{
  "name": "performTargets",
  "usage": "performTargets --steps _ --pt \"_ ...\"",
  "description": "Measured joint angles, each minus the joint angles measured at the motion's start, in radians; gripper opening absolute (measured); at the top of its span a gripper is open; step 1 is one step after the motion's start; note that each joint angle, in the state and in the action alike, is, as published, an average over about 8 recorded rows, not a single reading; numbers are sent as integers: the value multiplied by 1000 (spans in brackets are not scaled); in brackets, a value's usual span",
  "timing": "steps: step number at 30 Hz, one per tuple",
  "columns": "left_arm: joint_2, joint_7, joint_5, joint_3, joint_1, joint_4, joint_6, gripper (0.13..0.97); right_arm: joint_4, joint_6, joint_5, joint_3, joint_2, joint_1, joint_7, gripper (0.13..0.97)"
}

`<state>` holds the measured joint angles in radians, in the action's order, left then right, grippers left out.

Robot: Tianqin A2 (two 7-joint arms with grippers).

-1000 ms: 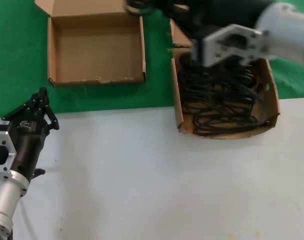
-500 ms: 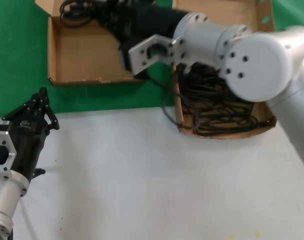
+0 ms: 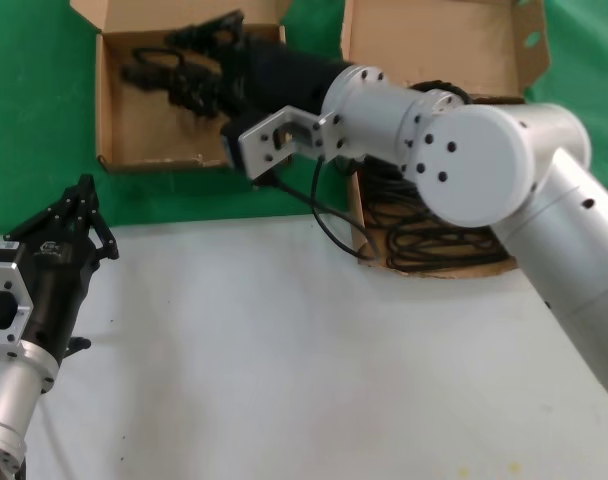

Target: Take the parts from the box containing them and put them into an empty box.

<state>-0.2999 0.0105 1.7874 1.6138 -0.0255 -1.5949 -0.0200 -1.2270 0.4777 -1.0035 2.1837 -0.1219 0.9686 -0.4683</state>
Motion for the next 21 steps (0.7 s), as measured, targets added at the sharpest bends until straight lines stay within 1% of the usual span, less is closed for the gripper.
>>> performTargets --steps 5,9,13,17,18,21 --pt "0 0 0 0 0 0 0 145 -61 16 52 -44 -22 -16 44 295" --pt "0 0 0 0 0 0 0 145 -100 29 95 -90 -43 -32 86 295" --pt "0 0 0 0 0 0 0 145 -116 24 112 -135 -57 -46 118 376" --pt "0 0 0 0 0 0 0 145 -129 4 105 -179 -68 -63 144 456" --pt "0 0 0 0 0 0 0 145 -135 -1 101 -190 -70 -68 150 456" --pt "0 0 0 0 0 0 0 145 -164 -16 88 -226 -77 -91 173 535"
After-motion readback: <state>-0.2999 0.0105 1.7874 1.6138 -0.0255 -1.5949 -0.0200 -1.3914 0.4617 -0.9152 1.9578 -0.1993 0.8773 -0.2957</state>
